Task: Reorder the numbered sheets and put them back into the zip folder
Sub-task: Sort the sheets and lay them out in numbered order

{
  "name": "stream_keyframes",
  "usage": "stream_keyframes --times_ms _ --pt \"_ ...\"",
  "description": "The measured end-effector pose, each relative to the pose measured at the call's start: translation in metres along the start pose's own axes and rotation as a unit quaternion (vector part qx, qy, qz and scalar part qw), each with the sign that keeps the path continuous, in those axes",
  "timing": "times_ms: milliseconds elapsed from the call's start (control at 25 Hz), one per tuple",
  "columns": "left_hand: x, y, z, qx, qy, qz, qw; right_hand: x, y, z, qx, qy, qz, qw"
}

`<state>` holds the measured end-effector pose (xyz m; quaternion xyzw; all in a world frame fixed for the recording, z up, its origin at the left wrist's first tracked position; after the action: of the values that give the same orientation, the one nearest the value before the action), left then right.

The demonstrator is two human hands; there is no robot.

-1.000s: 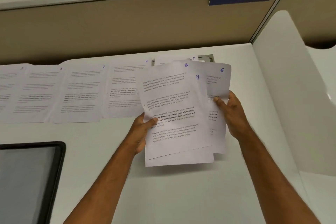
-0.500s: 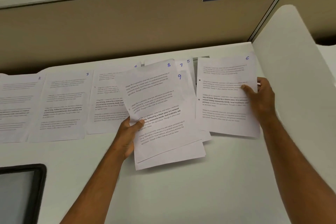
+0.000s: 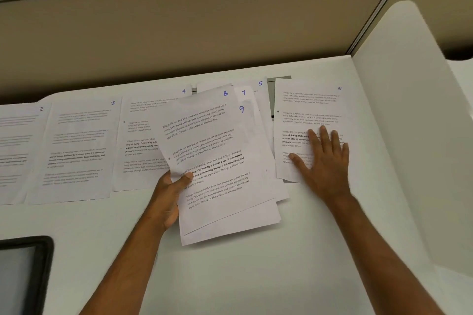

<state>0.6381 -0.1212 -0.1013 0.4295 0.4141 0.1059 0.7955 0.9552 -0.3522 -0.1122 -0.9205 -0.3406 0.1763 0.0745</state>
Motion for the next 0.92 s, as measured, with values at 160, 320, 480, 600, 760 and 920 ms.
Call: stream_keyframes --times_ms 160,320,480,600,760,920 --pt "-0.003 0.005 -0.003 -0.006 0.003 0.007 1.0 0.023 0.015 -0.008 -0.005 -0.03 -0.026 0.999" --pt "-0.005 0.003 -0.002 -0.012 0.002 0.005 1.0 0.034 0.019 -0.012 -0.012 -0.038 -0.056 0.998" --pt "-0.01 0.001 0.004 -0.019 -0.01 0.0 1.0 0.032 0.014 -0.023 0.014 -0.008 -0.057 0.998" --pt "-0.02 0.003 0.008 -0.024 -0.025 -0.006 0.999 -0.004 -0.017 -0.053 0.097 0.12 -0.123 0.98" --pt "-0.052 0.0 0.014 -0.034 -0.054 -0.013 0.998 -0.057 -0.059 -0.054 0.456 0.023 -0.062 0.888" --pt "-0.102 -0.017 0.01 -0.044 -0.068 -0.024 0.996 -0.119 -0.099 -0.032 0.539 -0.144 -0.011 0.83"
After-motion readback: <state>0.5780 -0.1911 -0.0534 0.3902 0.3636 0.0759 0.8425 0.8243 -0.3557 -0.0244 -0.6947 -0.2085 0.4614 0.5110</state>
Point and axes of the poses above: each hand's wrist, its own x-axis towards the middle knuckle, its own z-axis out of the palm, y = z × x, the point moved 9 cm from there along x, towards the middle knuckle, and after that the axes turned 14 degrees about -y, right-handed, at the moved point
